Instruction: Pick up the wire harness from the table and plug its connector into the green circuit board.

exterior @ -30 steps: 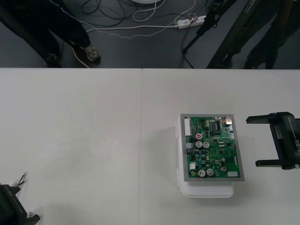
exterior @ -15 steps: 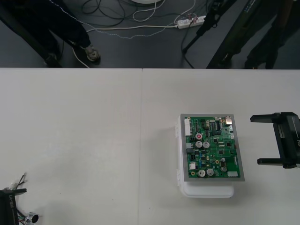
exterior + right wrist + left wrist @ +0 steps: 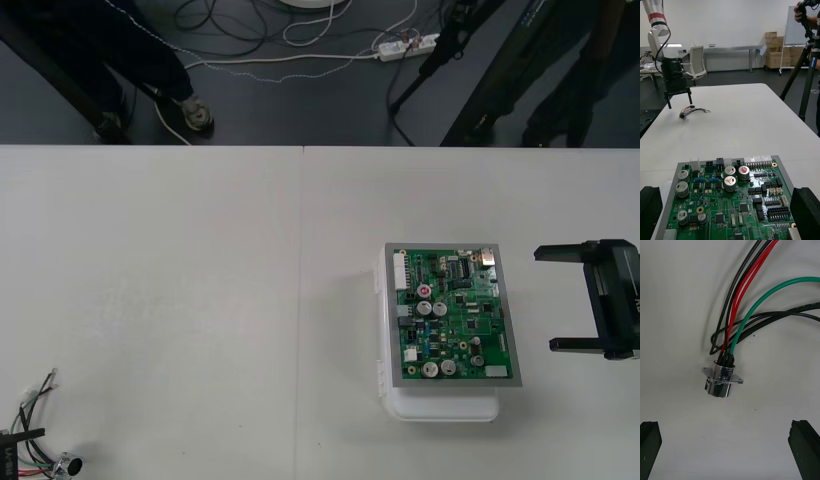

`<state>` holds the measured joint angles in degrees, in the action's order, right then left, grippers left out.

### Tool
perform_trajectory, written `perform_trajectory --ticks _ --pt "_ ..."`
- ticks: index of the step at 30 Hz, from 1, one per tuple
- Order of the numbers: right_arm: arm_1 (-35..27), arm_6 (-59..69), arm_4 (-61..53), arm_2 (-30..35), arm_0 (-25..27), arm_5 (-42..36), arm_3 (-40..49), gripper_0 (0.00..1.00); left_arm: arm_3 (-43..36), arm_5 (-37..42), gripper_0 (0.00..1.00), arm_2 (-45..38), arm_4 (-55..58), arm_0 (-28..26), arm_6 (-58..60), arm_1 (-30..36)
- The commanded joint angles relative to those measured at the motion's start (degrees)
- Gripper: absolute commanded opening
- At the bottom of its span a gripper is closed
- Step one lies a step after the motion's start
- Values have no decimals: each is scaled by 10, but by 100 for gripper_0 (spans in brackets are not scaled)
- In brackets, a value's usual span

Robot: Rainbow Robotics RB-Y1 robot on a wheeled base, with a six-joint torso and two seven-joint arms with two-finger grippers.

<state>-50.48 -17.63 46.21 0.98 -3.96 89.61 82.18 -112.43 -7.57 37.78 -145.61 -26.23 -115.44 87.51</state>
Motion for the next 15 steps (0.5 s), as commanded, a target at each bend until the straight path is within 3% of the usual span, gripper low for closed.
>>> perform_trajectory --ticks 1,15 --pt "-24 -8 -5 10 12 4 3 100 46 89 100 75 -10 81 -63 -12" --pt "-26 -14 -4 9 20 4 4 100 110 99 100 179 -15 193 -78 -45"
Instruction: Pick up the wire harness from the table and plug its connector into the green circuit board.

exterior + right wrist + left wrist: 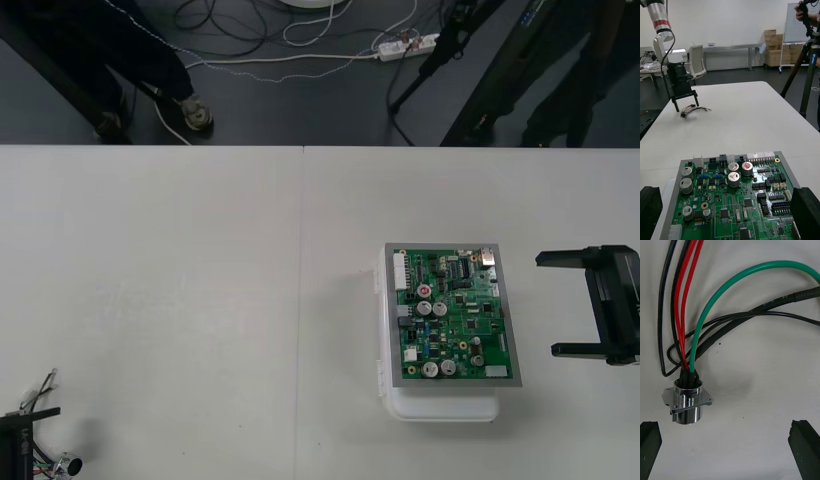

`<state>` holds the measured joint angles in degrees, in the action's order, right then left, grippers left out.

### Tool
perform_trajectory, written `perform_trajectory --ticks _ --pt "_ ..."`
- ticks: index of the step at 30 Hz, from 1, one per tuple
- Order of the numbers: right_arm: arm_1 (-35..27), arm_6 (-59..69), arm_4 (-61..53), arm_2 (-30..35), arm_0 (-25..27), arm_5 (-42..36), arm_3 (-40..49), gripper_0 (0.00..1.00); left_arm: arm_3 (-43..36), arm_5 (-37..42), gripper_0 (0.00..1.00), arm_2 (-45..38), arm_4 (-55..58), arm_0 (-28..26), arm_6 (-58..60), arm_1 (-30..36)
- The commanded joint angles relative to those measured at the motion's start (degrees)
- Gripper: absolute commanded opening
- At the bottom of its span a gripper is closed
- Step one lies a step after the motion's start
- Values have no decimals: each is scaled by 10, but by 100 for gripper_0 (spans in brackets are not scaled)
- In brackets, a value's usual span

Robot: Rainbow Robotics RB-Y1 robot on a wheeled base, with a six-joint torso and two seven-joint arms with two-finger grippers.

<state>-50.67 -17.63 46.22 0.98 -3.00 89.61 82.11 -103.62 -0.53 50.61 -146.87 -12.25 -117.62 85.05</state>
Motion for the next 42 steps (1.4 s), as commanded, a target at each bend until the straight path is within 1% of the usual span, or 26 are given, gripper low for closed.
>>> perform_trajectory --ticks 1,14,19,28,30,32,33,34,35,36,37,38,39,42 --pt "-24 -14 -4 10 12 4 4 100 27 28 100 62 -2 63 -55 -21" --pt "-25 -26 5 10 26 4 25 100 64 28 100 163 17 140 -42 -37" --pt "-25 -24 5 9 30 4 32 100 74 28 100 174 23 154 -38 -45" --pt "-30 -21 -4 10 40 4 43 100 91 27 99 174 27 155 -37 -57" --pt "-31 -23 -4 10 40 4 43 100 92 27 94 178 28 155 -37 -57" --pt "-31 -25 -4 10 39 4 43 100 93 27 83 182 30 156 -36 -57" --pt "-31 -25 -4 10 39 4 43 100 94 27 81 184 31 158 -36 -57" --pt "-30 -25 -4 10 40 4 43 100 94 27 72 187 32 160 -35 -57" --pt "-31 -25 -4 10 40 4 42 100 94 27 60 193 33 163 -35 -57" --pt "-30 -25 -4 10 40 4 43 100 94 27 53 194 33 165 -35 -58" --pt "-31 -24 -4 10 40 4 43 100 95 28 30 198 34 168 -34 -58" --pt "-30 -23 -4 10 40 4 42 100 94 28 12 200 35 171 -33 -58" --pt "-31 -22 -3 10 40 4 43 100 95 27 0 201 36 171 -33 -58" --pt "-31 -21 -3 10 40 4 43 100 97 28 0 201 37 171 -33 -59"
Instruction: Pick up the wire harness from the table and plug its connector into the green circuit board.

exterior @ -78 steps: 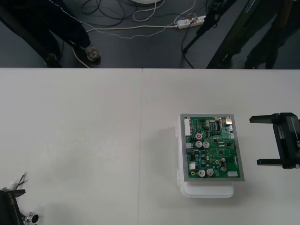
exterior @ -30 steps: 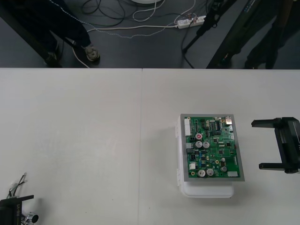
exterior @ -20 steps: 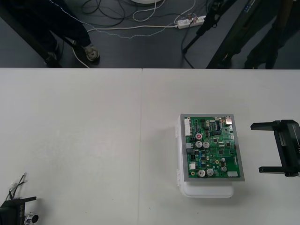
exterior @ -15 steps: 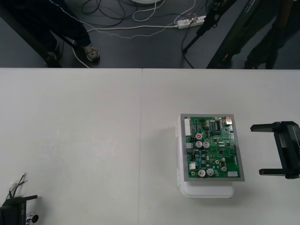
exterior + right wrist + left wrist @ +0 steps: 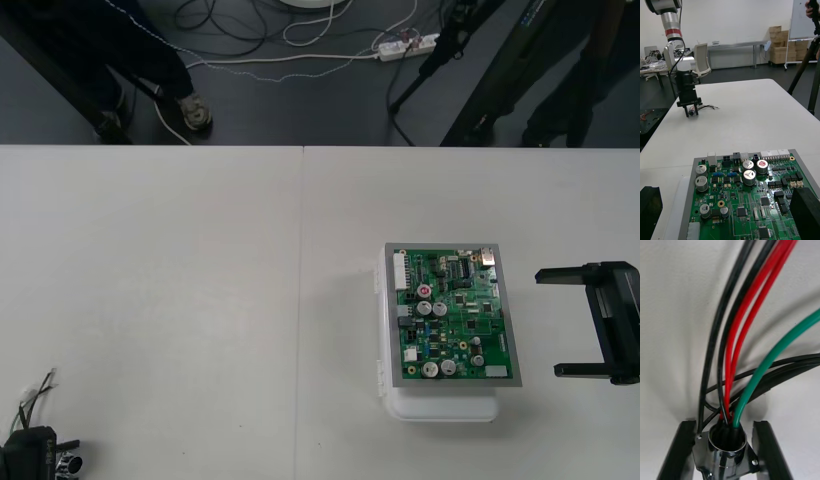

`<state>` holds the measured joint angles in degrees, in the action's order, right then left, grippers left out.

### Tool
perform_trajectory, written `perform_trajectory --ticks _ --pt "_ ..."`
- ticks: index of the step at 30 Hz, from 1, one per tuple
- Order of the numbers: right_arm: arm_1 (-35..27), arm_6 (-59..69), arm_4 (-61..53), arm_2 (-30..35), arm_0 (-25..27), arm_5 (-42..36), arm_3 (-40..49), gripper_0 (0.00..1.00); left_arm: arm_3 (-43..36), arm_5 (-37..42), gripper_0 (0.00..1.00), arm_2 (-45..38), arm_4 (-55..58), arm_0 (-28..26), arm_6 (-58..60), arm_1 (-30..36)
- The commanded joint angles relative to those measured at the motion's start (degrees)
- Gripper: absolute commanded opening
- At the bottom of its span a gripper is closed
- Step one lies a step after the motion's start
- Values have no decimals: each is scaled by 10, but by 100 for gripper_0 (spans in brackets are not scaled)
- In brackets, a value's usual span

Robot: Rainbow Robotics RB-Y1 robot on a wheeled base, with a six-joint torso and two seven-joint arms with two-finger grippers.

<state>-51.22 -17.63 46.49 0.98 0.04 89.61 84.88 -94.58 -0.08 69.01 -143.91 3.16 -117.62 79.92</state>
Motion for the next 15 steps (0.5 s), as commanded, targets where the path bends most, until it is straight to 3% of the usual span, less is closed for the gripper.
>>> perform_trajectory --ticks 1,15 --pt "-26 -21 -7 10 9 4 14 100 6 24 0 17 7 17 -33 -7" --pt "-26 -21 -7 10 9 4 14 100 5 24 0 20 18 41 -25 1"
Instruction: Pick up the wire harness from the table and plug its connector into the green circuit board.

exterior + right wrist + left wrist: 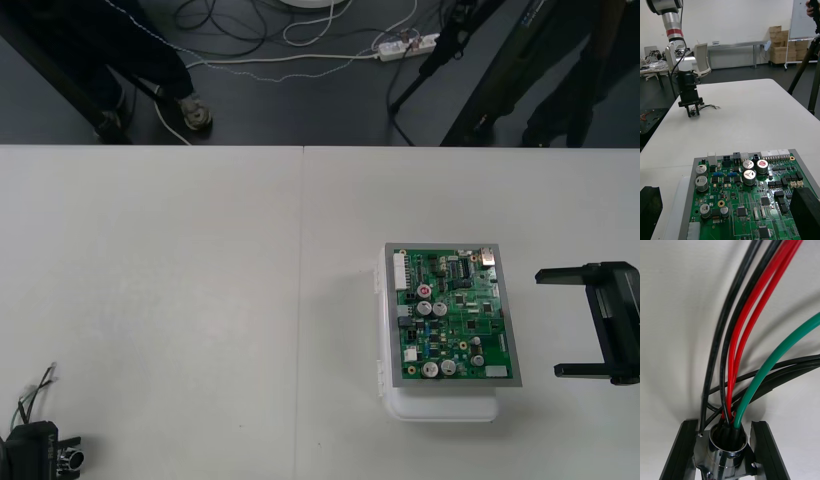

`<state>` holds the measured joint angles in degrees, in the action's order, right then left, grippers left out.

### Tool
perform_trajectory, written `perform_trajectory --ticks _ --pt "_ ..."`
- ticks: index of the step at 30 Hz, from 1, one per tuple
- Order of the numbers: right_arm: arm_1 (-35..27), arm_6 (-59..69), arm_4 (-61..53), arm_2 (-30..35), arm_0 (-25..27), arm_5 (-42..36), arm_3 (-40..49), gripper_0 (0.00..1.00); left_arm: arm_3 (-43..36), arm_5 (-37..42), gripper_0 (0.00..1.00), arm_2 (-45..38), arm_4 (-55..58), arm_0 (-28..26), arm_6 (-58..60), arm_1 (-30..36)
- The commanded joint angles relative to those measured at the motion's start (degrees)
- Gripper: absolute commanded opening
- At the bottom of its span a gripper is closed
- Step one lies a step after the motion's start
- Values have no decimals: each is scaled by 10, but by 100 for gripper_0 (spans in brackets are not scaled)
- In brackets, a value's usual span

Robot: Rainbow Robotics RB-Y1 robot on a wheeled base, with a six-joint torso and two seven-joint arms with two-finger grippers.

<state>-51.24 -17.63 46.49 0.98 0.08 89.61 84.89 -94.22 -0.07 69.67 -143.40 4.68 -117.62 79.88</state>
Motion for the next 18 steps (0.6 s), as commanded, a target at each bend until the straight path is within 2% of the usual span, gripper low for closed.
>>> perform_trajectory --ticks 1,18 --pt "-26 -20 -7 10 8 4 14 100 -4 24 0 13 16 30 -23 7" --pt "-26 -16 -17 20 9 4 14 100 -99 23 0 -21 64 36 20 97"
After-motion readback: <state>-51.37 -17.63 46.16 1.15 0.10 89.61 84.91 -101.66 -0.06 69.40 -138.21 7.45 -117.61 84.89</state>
